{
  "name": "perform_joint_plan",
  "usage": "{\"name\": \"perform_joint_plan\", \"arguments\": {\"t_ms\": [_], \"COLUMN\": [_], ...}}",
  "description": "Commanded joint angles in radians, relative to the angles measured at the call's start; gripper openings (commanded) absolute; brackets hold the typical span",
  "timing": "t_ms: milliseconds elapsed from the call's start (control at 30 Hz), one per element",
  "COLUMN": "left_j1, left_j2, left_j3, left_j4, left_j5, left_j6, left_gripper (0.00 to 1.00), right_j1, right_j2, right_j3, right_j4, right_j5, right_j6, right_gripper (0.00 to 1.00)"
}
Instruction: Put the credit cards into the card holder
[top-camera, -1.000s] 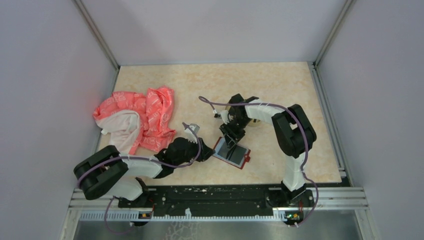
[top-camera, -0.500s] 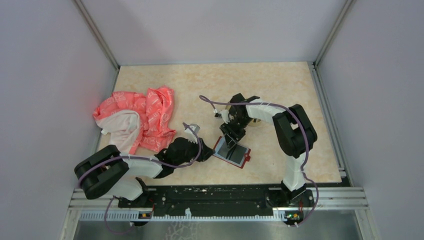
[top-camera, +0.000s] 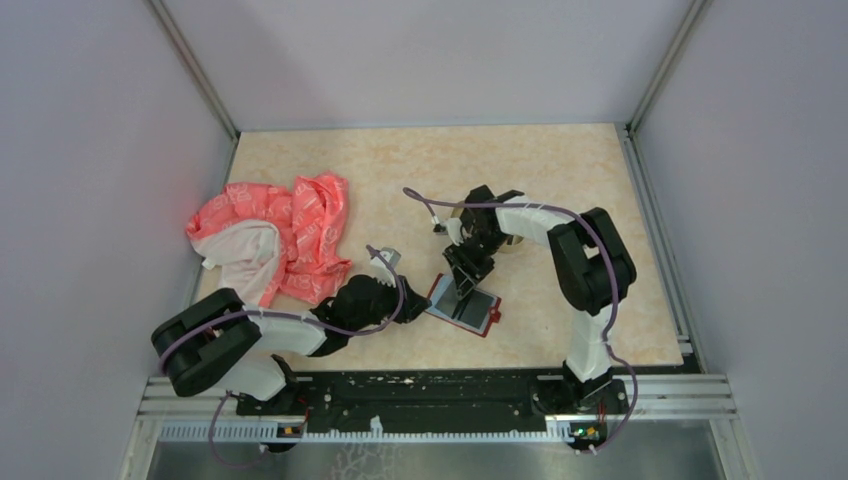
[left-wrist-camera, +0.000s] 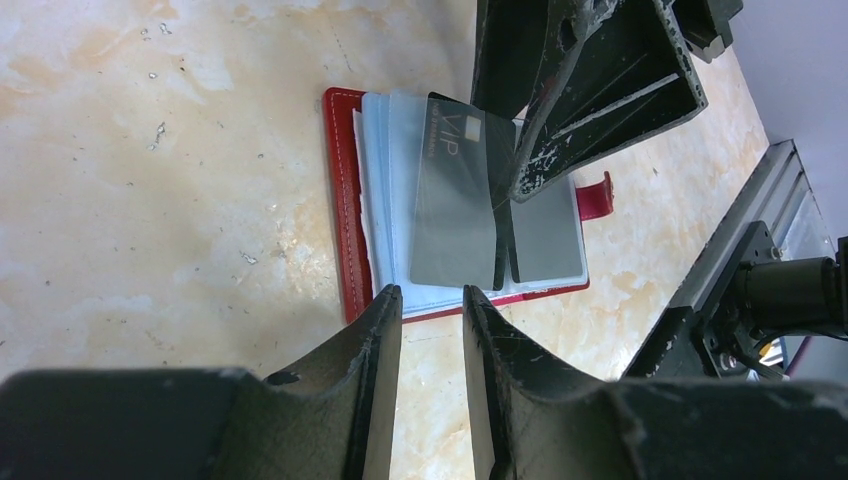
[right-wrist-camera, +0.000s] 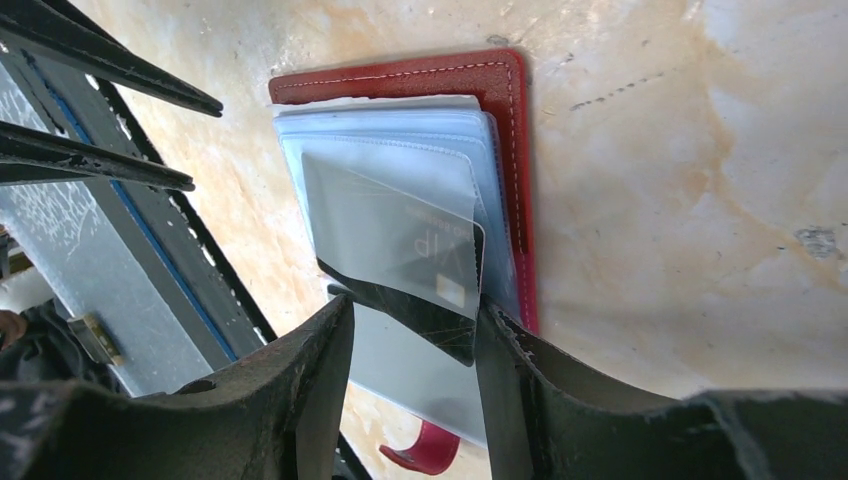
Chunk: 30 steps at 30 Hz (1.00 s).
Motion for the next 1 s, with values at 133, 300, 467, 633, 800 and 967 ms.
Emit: {"name": "perform_joint_plan", "arguments": {"t_ms": [133,300,467,633,800,967], "left_j1": [0.004,0.004,0.004,0.004,0.004,0.004], "left_j2": [0.062,0.108,0.128,0.123,0.101,0.088], "left_j3": [0.044,0.084,0.1,0.1,0.071,0.055], "left_j4": [0.014,-0.034,-0.059,-0.059,-0.025,-0.014], "left_j5": [0.009,0.009,0.008,0.009,0.036,0.04], "left_j6": [0.016,0.014,0.014,0.01,-0.005,-0.012], "left_gripper": [0.34,0.32,0.31,0.29,0.29,0.29], "right_j1": [-0.004,0.033,0.082,0.103,0.092,0.069], "right_j2": [-0.022,-0.023,-0.045,-0.048,-0.064,-0.085], "right_j3": [0.011,0.009,-0.002,0.004,0.02,0.027], "right_j4": [0.043,0.059,0.071,0.078,0.079,0.072], "right_j5": [0.062,0.102,0.148,0.176,0.209,0.222], "right_j6": [0.003,0.001,-0.018,-0.009,0.0,-0.012], "right_gripper": [0.48,0.48,0.47,0.48,0.54,0.54]}}
